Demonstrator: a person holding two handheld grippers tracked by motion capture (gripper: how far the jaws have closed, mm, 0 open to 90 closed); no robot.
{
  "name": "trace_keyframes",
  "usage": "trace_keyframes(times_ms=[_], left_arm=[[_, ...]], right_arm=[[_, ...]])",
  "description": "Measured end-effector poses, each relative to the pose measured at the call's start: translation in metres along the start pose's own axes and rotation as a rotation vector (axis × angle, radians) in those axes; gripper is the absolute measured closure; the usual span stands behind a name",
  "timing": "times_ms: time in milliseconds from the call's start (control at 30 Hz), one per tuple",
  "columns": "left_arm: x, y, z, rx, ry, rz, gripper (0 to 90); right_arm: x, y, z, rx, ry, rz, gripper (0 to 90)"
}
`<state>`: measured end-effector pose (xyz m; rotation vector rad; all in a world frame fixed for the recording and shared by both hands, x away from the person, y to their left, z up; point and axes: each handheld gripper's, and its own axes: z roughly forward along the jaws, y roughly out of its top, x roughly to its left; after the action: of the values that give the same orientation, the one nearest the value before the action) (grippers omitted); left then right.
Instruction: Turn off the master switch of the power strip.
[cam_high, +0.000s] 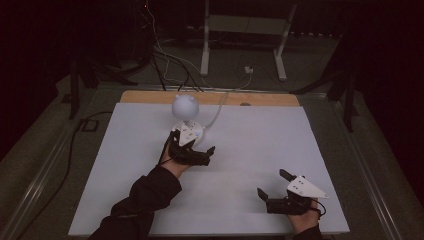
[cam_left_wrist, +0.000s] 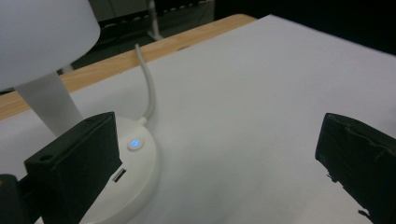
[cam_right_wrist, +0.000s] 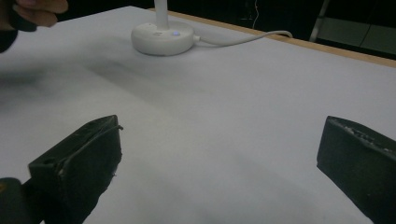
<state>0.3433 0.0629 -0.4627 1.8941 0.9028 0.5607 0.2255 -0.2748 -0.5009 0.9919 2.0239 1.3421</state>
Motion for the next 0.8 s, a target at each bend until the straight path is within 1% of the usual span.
trace_keyframes(times_ms=[33,100,167,200,333,400,433,567,633,700,733,767,800], left_arm=[[0.0,0.0,0.002,-0.001,0.0,-0.004,1.5],[0.0,-0.001,0.005,-0.002,0.024,-0.006,1.7],[0.001,-0.001,0.008,-0.001,0.034,-0.02,3.2],[0.001,-0.001,0.009,-0.004,0.053,-0.022,3.2],[0.003,-0.001,0.015,-0.003,0.062,-0.018,6.4],[0.003,-0.001,0.017,-0.012,0.068,-0.016,11.1],[0.004,-0.001,0.018,-0.014,0.073,-0.013,11.1],[0.006,0.0,0.02,-0.022,0.086,-0.017,22.2],[0.008,0.0,0.021,-0.023,0.088,-0.023,23.7],[0.009,0.001,0.023,-0.025,0.091,-0.016,30.7],[0.009,0.001,0.024,-0.025,0.092,-0.011,36.2],[0.009,0.001,0.025,-0.025,0.089,-0.01,36.2],[0.01,0.001,0.026,-0.03,0.087,-0.012,40.0]], right_arm=[[0.0,0.0,0.0,0.001,0.0,-0.003,0.0],[0.0,0.0,0.0,-0.001,0.001,0.001,0.0],[-0.001,0.0,0.0,-0.002,0.001,0.002,0.0],[-0.001,0.0,0.0,-0.002,0.001,0.002,0.0],[-0.001,0.0,0.0,-0.002,0.002,0.003,0.0],[-0.001,0.0,-0.001,-0.002,0.004,0.004,0.0],[-0.001,0.0,-0.001,-0.001,0.005,0.003,0.0],[-0.001,0.0,-0.001,-0.005,0.007,0.006,0.0],[-0.001,0.0,-0.001,-0.005,0.008,0.006,0.0],[-0.001,0.0,-0.001,-0.005,0.007,0.007,0.0],[-0.001,0.0,-0.001,-0.004,0.007,0.007,0.0],[-0.001,0.0,-0.001,-0.004,0.007,0.007,0.0],[-0.001,0.0,-0.001,-0.004,0.006,0.006,0.0]])
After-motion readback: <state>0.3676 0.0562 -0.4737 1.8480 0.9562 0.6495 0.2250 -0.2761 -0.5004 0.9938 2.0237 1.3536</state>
